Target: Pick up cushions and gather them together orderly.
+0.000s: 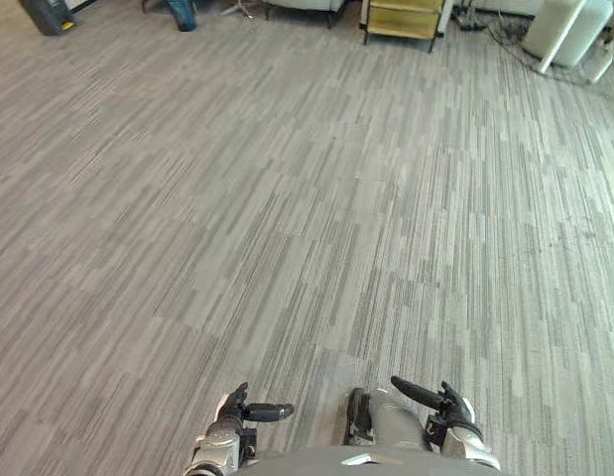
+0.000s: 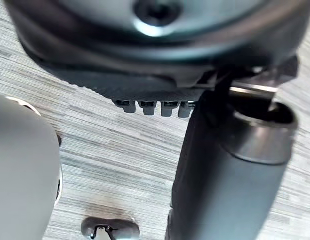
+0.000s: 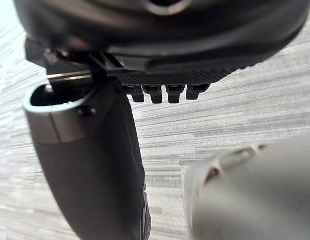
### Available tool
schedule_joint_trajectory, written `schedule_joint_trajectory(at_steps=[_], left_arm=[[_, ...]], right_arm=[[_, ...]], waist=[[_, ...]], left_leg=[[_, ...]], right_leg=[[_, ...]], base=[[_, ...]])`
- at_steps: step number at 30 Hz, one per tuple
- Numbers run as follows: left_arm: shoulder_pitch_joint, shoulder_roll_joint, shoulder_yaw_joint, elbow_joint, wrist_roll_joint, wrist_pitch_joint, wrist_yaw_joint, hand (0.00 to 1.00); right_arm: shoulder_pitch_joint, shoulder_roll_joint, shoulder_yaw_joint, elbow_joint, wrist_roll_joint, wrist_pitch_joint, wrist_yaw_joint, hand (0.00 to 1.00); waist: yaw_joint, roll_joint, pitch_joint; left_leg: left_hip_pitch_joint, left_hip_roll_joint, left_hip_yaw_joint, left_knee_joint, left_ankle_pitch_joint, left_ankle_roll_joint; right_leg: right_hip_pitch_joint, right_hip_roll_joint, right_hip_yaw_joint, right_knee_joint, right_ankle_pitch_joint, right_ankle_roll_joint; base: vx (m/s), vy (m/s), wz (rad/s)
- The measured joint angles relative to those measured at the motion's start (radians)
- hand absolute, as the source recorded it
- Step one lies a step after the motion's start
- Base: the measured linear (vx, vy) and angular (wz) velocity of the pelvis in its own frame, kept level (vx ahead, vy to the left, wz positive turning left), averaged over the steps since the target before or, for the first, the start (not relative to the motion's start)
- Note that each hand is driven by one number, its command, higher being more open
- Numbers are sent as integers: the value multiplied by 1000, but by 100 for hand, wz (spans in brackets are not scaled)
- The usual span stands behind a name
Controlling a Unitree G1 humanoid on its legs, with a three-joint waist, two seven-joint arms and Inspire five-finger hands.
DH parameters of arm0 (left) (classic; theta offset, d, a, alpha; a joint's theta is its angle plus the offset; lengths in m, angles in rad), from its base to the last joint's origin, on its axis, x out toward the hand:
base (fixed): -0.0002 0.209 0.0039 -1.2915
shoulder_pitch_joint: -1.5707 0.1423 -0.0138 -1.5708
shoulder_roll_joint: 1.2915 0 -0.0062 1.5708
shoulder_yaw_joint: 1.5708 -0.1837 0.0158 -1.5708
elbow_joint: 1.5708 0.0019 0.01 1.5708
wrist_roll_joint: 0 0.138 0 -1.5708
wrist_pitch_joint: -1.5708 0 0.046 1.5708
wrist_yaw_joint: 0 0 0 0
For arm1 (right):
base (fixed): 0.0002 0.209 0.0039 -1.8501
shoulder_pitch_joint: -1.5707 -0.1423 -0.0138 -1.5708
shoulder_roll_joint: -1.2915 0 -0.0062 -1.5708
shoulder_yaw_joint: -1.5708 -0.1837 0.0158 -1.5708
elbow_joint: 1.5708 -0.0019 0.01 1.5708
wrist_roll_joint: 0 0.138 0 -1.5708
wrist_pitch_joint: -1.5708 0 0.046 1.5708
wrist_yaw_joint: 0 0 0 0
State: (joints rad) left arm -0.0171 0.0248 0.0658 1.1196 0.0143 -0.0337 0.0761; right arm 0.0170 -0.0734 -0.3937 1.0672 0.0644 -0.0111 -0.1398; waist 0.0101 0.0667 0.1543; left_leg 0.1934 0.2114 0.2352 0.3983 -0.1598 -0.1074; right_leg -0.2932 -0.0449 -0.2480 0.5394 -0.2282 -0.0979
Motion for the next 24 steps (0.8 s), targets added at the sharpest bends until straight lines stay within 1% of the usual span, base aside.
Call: schedule_joint_trajectory(at_steps=[1,2,3,4,5,6,7,8,9,10,11,12,13,14,15,16,17,18,19,20,21,22,23,24], left_arm=[[2,-6,23,-11,0,-1,-2,100],[4,-20,71,-31,0,0,-3,100],[13,-24,101,-62,0,-3,-4,100],[24,-25,109,-89,0,-11,-1,100],[40,-24,108,-119,0,-23,2,100],[45,-25,107,-156,-3,-36,1,100],[43,-26,107,-157,-5,-42,1,100],[41,-28,108,-156,-4,-45,1,100],[40,-28,111,-155,-4,-44,1,100],[41,-26,117,-154,-4,-44,0,100],[43,-25,118,-151,-4,-42,1,100],[47,-24,121,-147,-6,-40,3,100],[42,-21,148,-138,-14,-42,5,100],[40,-21,148,-135,-14,-42,5,100],[34,-16,146,-118,-8,-40,0,100],[29,-9,141,-116,-5,-41,-2,100],[28,1,135,-114,-5,-41,-5,100],[28,11,135,-108,-8,-36,-8,100],[28,17,132,-104,-7,-31,-7,100],[28,31,115,-95,-7,-28,-7,100],[23,43,101,-89,-4,-27,-8,100],[11,49,91,-63,-2,-14,-8,100],[10,48,83,-60,-2,-7,-6,100],[8,45,68,-60,-3,-6,-3,100]], right_arm=[[8,5,-13,0,1,9,-3,100],[21,5,-9,-12,5,10,-11,100],[39,7,-4,-19,8,9,-18,100],[47,7,10,-25,9,9,-21,100],[58,8,29,-33,10,9,-22,100],[60,8,42,-31,17,10,-22,100],[57,9,40,-27,16,10,-21,100],[50,10,38,-22,16,12,-19,100],[46,16,37,-21,16,14,-18,100],[42,23,36,-21,16,15,-18,100],[40,28,36,-22,16,16,-18,100],[38,32,37,-22,16,15,-18,100],[39,36,39,-7,15,16,-17,100],[39,37,39,-6,15,16,-17,100],[41,46,39,0,13,18,-17,100],[43,49,40,0,12,18,-17,100],[44,48,36,8,4,20,-14,100],[41,52,11,24,4,25,-11,100],[43,55,-5,28,2,24,-12,100],[44,58,-17,27,-5,23,-12,100],[46,59,-18,27,-6,23,-12,100],[47,57,-17,22,-6,22,-8,100],[49,52,-17,12,-6,22,-5,100],[55,46,-14,-9,-6,21,0,100]], waist=[[-4,4,6],[-8,5,17],[-6,5,22],[-5,0,24],[-3,-8,24],[15,-12,22],[20,-13,23],[31,-14,25],[39,-14,26],[41,-15,27],[43,-16,28],[48,-16,28],[62,-20,27],[63,-22,28],[61,-43,20],[57,-55,13],[51,-67,15],[50,-85,11],[48,-100,10],[41,-117,10],[35,-127,9],[28,-134,10],[23,-130,12],[18,-119,16]], left_leg=[[-54,25,-34,159,59,2],[-140,61,-63,387,97,9],[-222,90,-61,585,69,13],[-276,97,-48,675,47,14],[-335,92,-22,699,30,22],[-429,68,40,597,-6,33],[-449,56,59,533,-17,39],[-464,27,84,401,-27,37],[-476,-14,100,219,-24,38],[-480,-46,100,75,-4,37],[-484,-68,100,-30,23,35],[-496,-90,90,-136,62,34],[-503,-115,66,-180,156,67],[-501,-117,64,-180,171,71],[-483,-152,39,-180,263,131],[-482,-167,41,-159,241,142],[-484,-179,40,-113,190,158],[-461,-195,37,-83,135,158],[-427,-212,32,-82,102,144],[-388,-229,26,-87,77,141],[-354,-241,15,-96,53,142],[-287,-254,1,-100,16,143],[-246,-252,-5,-108,1,143],[-190,-245,-12,-133,-10,143]], right_leg=[[58,15,0,-47,-4,-3],[131,37,0,-108,-3,-4],[209,55,7,-154,-3,-6],[265,64,16,-195,-6,-11],[319,69,31,-241,-8,-15],[379,75,62,-304,-6,-13],[393,76,75,-320,-3,-8],[414,75,91,-345,0,-2],[442,75,114,-377,1,2],[471,75,130,-402,2,5],[490,75,144,-425,1,9],[514,78,168,-456,-5,19],[572,74,208,-491,-24,49],[579,71,212,-492,-26,52],[597,35,240,-472,-42,79],[587,17,245,-448,-46,86],[561,3,262,-361,-46,91],[513,-13,262,-195,-53,118],[463,-26,257,-34,-39,141],[396,-41,254,152,11,219],[330,-60,256,308,105,287],[224,-93,241,528,96,255],[177,-105,227,588,69,212],[123,-114,210,614,43,188]], base=[[514,-328,-2],[311,-188,-12],[363,-174,-19],[414,-182,-32],[456,-180,-49],[302,-97,-52],[323,-52,-59],[286,-10,-52],[403,26,-57],[361,50,-52],[580,108,-54],[641,139,-78],[678,154,-68],[627,155,-63],[500,122,-20],[591,136,-10],[566,132,14],[567,137,16],[572,134,20],[461,90,25],[584,76,33],[474,38,28],[599,23,20],[730,-34,18]])
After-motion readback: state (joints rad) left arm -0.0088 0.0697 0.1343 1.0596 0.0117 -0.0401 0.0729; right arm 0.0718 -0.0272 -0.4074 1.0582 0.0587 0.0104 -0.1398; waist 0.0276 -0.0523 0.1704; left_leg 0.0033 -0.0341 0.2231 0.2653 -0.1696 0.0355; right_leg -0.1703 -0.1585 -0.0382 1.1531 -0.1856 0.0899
